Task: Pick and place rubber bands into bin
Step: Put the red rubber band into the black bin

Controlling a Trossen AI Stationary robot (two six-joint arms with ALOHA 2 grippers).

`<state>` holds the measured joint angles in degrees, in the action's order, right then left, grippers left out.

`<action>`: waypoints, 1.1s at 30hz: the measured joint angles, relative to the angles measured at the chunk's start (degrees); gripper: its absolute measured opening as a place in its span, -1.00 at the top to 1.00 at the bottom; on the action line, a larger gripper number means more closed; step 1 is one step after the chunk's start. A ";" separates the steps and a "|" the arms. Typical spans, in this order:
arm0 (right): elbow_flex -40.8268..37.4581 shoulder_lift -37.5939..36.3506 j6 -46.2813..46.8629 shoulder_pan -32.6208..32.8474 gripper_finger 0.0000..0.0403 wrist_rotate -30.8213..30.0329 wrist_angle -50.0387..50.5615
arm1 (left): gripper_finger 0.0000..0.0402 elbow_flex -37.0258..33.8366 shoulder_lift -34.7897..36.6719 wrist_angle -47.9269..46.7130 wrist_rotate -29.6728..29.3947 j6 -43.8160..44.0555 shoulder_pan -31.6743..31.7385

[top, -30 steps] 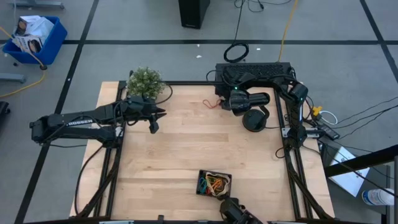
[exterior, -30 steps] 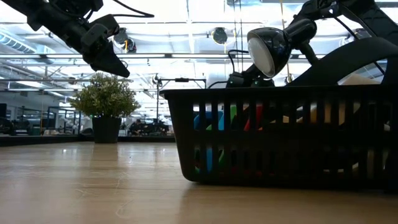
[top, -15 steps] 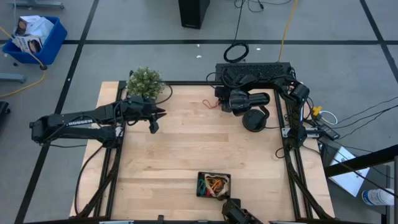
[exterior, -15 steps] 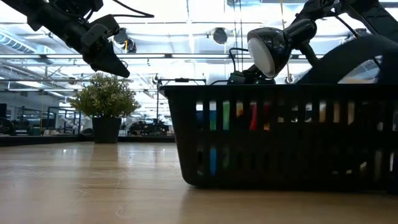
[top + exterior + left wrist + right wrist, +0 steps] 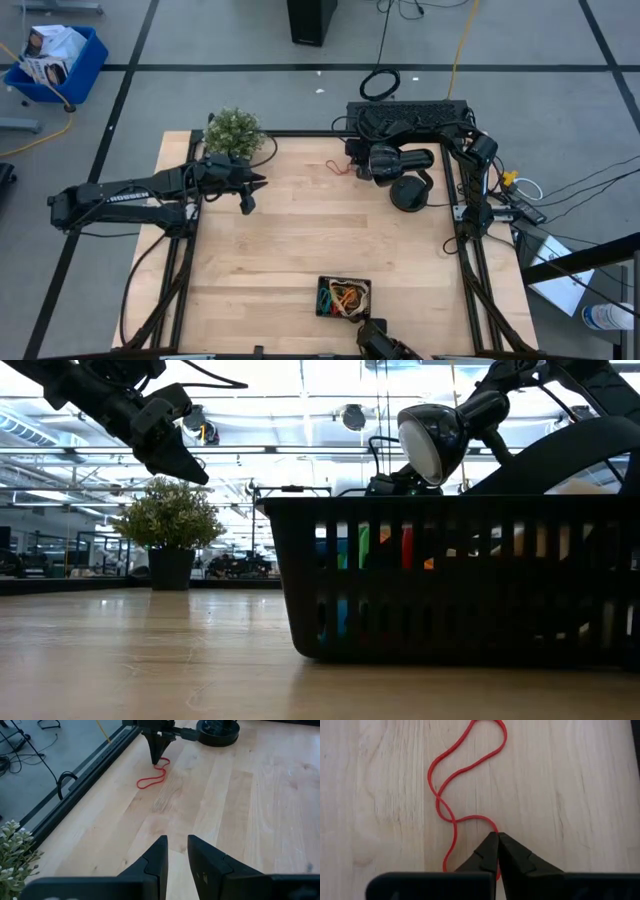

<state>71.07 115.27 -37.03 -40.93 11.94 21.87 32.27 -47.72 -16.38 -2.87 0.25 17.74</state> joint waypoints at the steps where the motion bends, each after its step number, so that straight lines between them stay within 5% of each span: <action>1: 0.00 -0.15 0.16 0.00 0.99 0.00 0.01 | 0.60 0.00 0.00 0.00 0.00 0.00 0.01; 7: -0.35 -4.59 1.75 0.51 1.00 -2.49 0.81 | 0.60 0.00 0.00 -0.02 0.00 0.00 -0.01; 13: -0.20 -14.97 0.50 1.84 1.00 -13.33 -1.04 | 0.60 0.00 0.02 -0.04 0.00 0.00 0.01; 33: -0.09 -52.04 6.29 7.78 1.00 -13.60 -16.53 | 0.60 0.00 0.02 -0.04 -0.02 0.00 -0.01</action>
<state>70.98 63.22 -30.74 -33.15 -1.66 5.34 32.27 -47.70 -16.43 -2.90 0.25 17.74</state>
